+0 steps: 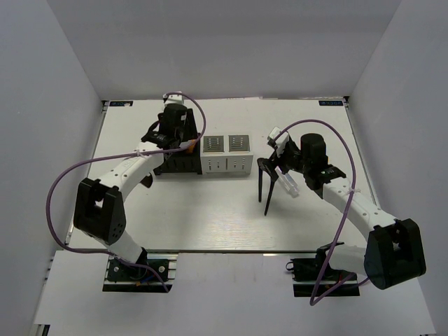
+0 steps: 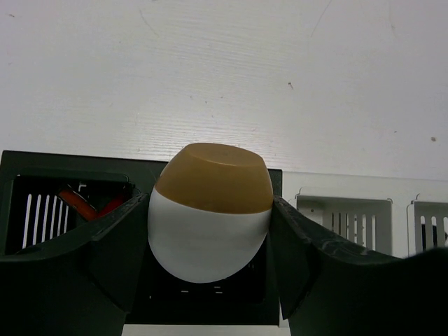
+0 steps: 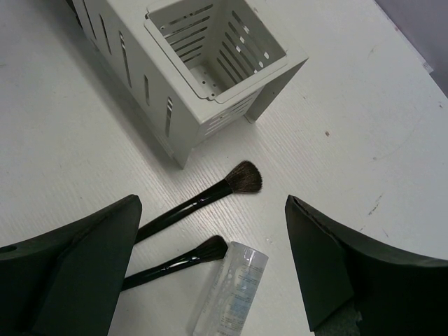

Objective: Organize the makeup

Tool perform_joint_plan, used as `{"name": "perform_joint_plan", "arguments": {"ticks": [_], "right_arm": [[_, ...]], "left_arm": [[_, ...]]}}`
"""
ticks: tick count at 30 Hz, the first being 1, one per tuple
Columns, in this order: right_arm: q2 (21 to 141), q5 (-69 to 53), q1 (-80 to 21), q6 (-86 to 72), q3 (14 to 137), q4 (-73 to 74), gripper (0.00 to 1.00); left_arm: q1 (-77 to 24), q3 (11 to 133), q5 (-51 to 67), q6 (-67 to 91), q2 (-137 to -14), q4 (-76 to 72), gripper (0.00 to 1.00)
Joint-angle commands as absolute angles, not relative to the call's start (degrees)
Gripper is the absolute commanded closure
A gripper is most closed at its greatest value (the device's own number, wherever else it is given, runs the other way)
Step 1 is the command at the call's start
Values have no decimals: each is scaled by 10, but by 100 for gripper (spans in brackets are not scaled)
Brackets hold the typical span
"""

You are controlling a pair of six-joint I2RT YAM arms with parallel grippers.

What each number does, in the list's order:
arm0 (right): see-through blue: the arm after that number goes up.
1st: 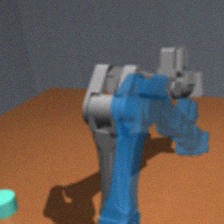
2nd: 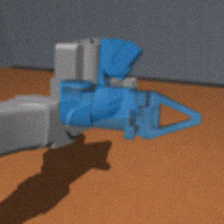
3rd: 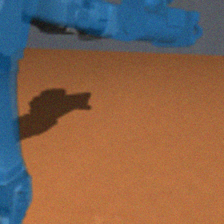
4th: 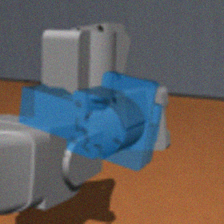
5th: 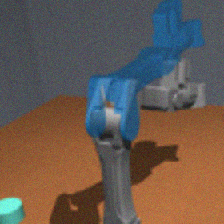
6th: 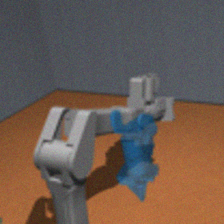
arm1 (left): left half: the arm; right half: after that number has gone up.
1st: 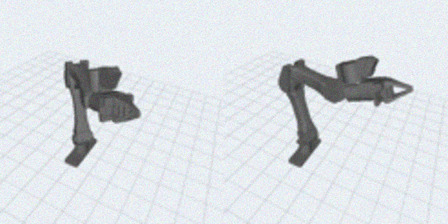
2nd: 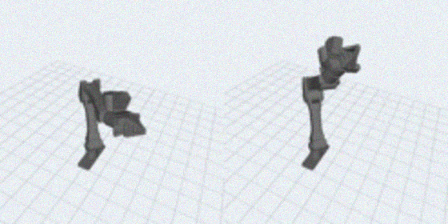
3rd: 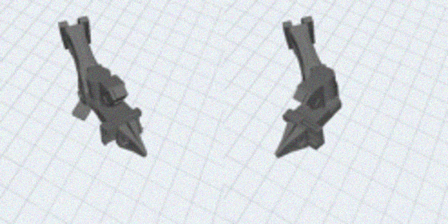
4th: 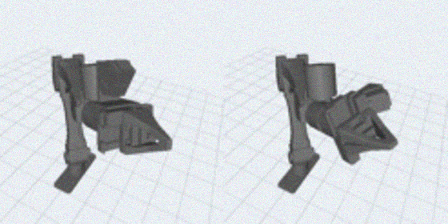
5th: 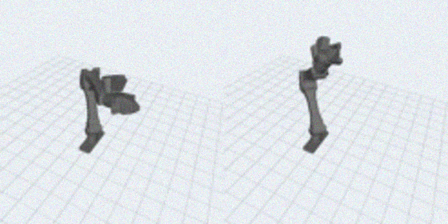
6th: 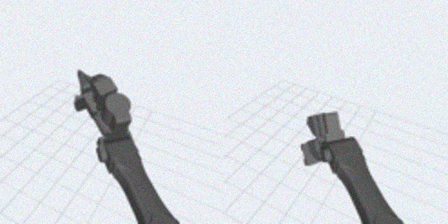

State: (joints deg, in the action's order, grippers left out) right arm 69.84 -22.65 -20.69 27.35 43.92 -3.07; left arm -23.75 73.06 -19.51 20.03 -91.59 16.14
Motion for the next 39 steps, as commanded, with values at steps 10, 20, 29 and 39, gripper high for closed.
{"name": "perform_joint_plan", "arguments": {"ticks": [10,20,29,39], "right_arm": [[700,-229,-203,272,442,-41,11],[703,-227,-199,274,445,-39,11],[705,-227,-197,272,446,-34,11],[708,-215,-191,244,453,-39,11]], "left_arm": [[-237,730,-197,214,-926,138,53],[-237,738,-195,221,-909,141,25],[-237,744,-195,220,-890,149,16],[-237,757,-199,224,-847,150,14]]}}
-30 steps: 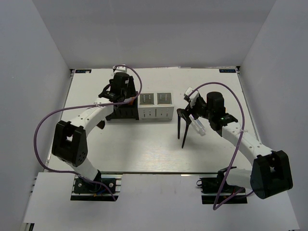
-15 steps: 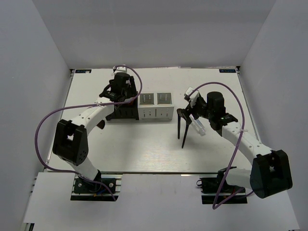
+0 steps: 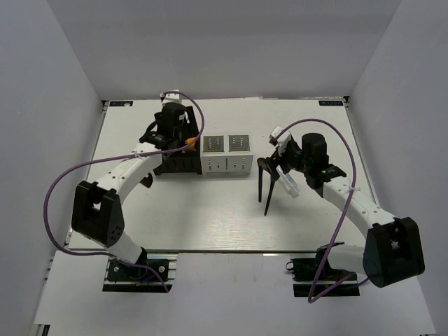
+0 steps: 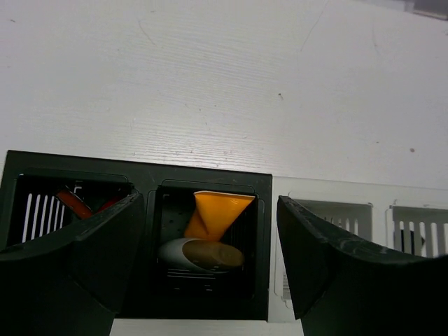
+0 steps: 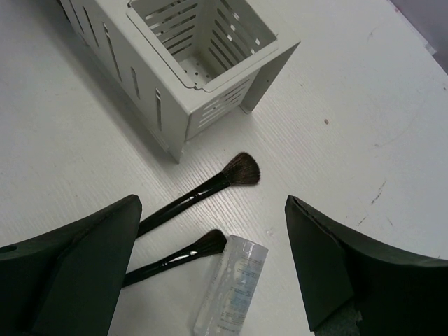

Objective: Organize the makeup

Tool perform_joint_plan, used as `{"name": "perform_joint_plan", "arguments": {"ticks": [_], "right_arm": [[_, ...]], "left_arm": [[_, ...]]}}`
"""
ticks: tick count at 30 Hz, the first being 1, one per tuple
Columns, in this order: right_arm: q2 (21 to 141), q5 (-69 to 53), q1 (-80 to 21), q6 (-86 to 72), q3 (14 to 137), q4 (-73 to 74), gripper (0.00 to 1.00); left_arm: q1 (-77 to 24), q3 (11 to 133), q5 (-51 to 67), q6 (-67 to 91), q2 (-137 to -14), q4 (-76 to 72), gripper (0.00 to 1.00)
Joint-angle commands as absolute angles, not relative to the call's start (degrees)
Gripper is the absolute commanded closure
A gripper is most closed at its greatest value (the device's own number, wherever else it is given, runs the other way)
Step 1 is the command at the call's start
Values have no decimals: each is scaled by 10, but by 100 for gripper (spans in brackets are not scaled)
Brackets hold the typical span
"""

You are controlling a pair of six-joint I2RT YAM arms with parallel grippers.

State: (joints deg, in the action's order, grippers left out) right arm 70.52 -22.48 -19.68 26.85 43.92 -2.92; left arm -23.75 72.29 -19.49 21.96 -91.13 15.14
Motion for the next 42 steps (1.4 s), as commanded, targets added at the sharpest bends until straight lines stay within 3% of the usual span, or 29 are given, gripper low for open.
{"name": "perform_joint_plan", "arguments": {"ticks": [1,6,10,12,13,15,18,20,31,42], "right_arm": [[709,-214,-187,237,454,-38,11],[720,-190,-178,202,461,-26,17],[752,-155,-164,160,479,-1,31],[765,-148,-158,146,492,47,33],[769,-148,-155,146,492,50,33],[771,-147,-156,148,494,52,33],[782,-145,-159,185,508,72,20],[782,-149,-158,201,510,75,11],[783,-312,-157,187,636,164,11],[766,-291,-163,204,623,159,11]], "left_arm": [[-237,757,-197,225,-836,152,14],[-237,716,-165,242,-736,169,34],[-237,627,-109,268,-646,178,51],[-237,593,-87,290,-611,183,57],[-237,577,-84,299,-580,188,57],[-243,542,-86,322,-549,213,46],[-243,503,-95,345,-488,239,35],[-243,482,-96,355,-469,248,33],[-243,479,-63,363,-455,230,28],[-249,508,-9,360,-522,192,25]]}}
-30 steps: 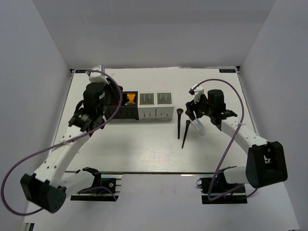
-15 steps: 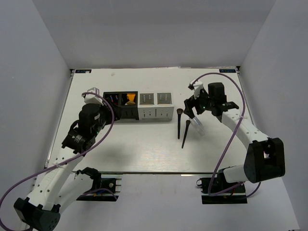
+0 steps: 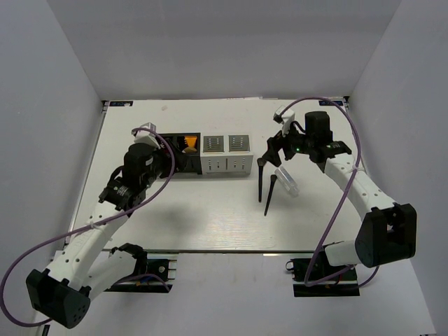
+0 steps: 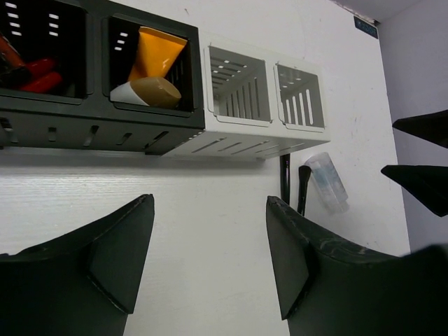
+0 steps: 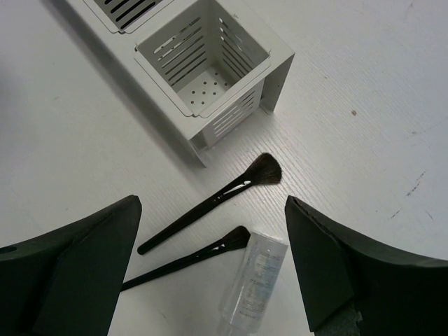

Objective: Organize the makeup

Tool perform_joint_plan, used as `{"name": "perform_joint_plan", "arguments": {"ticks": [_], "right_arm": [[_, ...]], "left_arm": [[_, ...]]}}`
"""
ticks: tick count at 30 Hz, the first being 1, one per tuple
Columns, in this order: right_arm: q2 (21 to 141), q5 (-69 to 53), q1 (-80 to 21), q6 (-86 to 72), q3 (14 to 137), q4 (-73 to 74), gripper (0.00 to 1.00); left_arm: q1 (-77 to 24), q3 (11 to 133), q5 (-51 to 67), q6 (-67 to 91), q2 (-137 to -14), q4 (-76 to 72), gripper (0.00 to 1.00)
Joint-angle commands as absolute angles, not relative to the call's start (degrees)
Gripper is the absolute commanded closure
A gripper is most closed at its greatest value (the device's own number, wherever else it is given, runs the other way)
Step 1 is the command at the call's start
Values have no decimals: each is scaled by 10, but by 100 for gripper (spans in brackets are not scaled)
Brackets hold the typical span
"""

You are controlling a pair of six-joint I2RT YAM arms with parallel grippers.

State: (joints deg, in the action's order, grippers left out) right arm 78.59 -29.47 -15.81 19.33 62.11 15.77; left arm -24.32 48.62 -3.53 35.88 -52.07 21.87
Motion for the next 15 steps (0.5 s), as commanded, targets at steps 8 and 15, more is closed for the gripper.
{"name": "perform_joint_plan", "arguments": {"ticks": [8,15], "right_arm": [[727,-264,-215,291,585,129,11],[708,-154,-303,324,517,72,11]], "left_arm": [[-249,490,25,377,-541,168,25],[-249,501,28,378,-562,168,24]]}}
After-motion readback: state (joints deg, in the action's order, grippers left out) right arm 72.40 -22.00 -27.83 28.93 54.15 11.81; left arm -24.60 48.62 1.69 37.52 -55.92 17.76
